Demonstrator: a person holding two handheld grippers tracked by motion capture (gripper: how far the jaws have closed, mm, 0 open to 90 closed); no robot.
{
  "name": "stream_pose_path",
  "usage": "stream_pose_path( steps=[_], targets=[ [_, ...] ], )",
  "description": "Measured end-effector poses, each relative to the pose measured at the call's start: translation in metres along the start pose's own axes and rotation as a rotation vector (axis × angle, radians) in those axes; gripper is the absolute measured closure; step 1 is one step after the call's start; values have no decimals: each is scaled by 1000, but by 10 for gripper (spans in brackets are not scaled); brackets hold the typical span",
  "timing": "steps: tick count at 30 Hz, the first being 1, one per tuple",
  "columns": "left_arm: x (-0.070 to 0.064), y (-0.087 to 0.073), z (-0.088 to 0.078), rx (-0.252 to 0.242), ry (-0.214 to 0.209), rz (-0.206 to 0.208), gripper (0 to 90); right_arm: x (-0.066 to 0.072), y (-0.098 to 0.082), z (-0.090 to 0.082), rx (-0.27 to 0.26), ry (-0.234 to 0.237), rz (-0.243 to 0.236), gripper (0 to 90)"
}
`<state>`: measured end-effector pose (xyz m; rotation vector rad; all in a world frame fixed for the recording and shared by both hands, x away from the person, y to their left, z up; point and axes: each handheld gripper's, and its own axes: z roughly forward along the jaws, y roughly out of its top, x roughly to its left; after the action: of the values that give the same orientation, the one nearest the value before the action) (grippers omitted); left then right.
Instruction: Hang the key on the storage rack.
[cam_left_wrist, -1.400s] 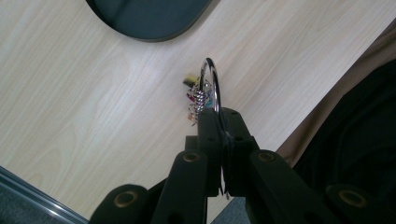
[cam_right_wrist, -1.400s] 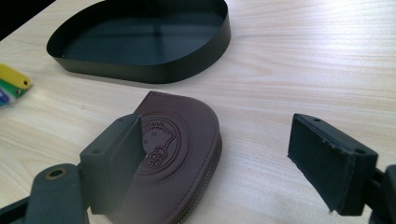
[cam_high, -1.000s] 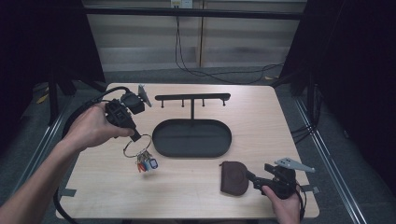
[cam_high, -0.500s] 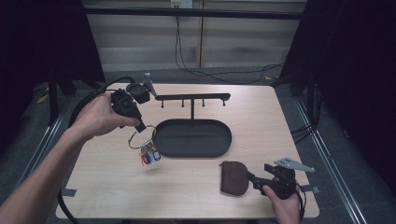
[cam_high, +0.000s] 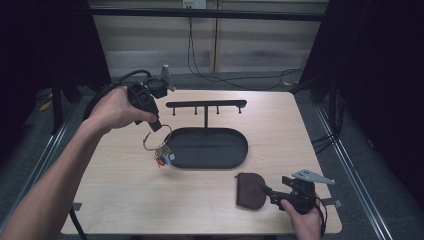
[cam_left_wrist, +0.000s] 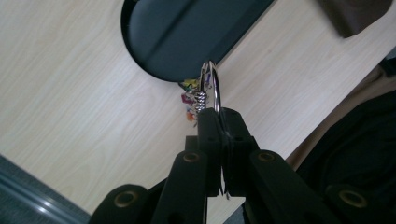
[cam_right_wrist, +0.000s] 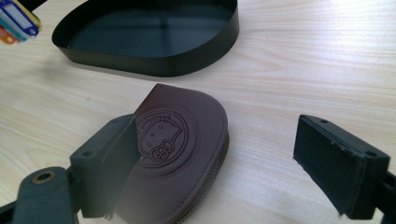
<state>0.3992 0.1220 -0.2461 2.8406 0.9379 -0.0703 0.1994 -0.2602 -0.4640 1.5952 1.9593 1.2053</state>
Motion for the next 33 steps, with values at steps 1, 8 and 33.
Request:
stream_pose_path(
  steps=[1,8,33],
  targets=[
    [1,3,0,1,-4,0,883,0,0,0,1,0,0,142],
    [6,23,2,9,3,7,883,0,-1,-2,0,-3,-3,142],
    [40,54,33,40,41,-42,882,3,-1,-1,6,-2,-33,142]
  ],
)
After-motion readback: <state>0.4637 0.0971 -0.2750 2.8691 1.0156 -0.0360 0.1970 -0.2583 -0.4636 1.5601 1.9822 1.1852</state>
